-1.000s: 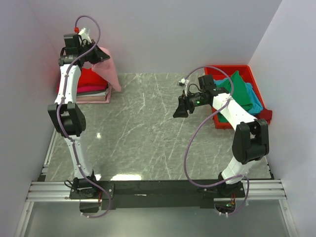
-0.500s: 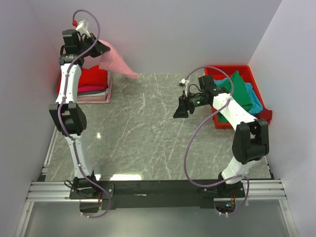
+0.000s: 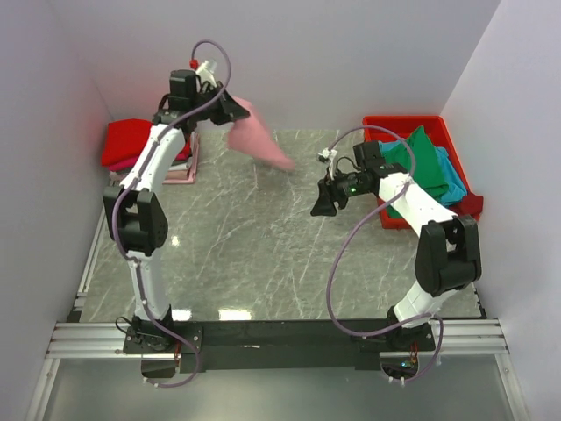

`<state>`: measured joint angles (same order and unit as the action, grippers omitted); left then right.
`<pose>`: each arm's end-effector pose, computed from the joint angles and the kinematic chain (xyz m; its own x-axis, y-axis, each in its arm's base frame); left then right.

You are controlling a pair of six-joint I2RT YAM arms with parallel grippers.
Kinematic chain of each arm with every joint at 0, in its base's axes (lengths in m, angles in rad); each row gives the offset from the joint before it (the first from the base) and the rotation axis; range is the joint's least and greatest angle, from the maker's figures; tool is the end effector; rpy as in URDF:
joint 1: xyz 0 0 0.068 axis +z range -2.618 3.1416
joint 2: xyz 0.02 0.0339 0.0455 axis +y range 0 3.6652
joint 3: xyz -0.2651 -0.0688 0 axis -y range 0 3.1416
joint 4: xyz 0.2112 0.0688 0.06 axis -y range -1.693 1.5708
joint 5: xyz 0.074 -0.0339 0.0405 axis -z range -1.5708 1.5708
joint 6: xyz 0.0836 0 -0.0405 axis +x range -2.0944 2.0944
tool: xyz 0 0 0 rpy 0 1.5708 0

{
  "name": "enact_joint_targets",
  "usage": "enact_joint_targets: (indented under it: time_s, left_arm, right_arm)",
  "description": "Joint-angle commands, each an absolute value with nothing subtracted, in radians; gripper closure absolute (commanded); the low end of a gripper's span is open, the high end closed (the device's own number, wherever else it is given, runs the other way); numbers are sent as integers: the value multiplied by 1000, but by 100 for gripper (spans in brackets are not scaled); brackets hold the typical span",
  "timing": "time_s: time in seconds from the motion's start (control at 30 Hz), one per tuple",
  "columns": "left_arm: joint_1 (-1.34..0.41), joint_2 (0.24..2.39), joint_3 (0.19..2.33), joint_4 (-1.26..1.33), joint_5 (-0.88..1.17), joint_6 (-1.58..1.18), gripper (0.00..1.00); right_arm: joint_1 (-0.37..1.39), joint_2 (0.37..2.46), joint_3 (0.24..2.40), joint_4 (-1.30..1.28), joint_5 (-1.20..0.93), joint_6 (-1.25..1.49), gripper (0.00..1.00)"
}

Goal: Fold and stack the t-shirts
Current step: Fold the tshirt

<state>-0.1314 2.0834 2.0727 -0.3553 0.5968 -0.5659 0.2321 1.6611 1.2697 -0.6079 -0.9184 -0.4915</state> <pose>0.4851 -0.1115 0.3510 -0.6365 -0.3632 -0.6804 0.3404 0.6593 -0.6704 0.3054 0.1404 0.2475 -0.4583 -0.4027 -0.7923 -0.8782 0.3424 0.3340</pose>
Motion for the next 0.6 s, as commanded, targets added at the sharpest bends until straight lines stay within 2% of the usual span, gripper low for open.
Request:
enact_joint_targets:
  time_s: [0.0,0.13,0.17,0.2,0.3,0.33,0.4,0.57]
  left_arm:
    - [-164,1893,1966,-189,584,-745,100]
    - [-228,1822,1777,-54,568,-912,100]
    - [-241,1815,1729,-37,565,-964,100]
    - [-253,1815,1708,-13,569,-988,100]
    - [-299,1822,1643,31,577,-1070,100]
    - [-317,1822,1629,55,586,-1089,100]
    - [-333,1827,1605,64,592,-1118,100]
    - [-357,1822,1571,29,577,-1112,100]
  right_arm:
    - [227,1550,1218,-471,-843,-502,37]
    - [238,1393,1093,-306,-709,-557,32]
    - [245,1361,1007,-263,-678,-581,32]
    - [255,1329,950,-136,-645,-606,31]
    - [304,1200,748,91,-543,-682,23]
    - [313,1148,701,150,-504,-684,17]
    - [348,1108,609,242,-499,-718,13]
    - [487,1104,548,256,-459,-738,11]
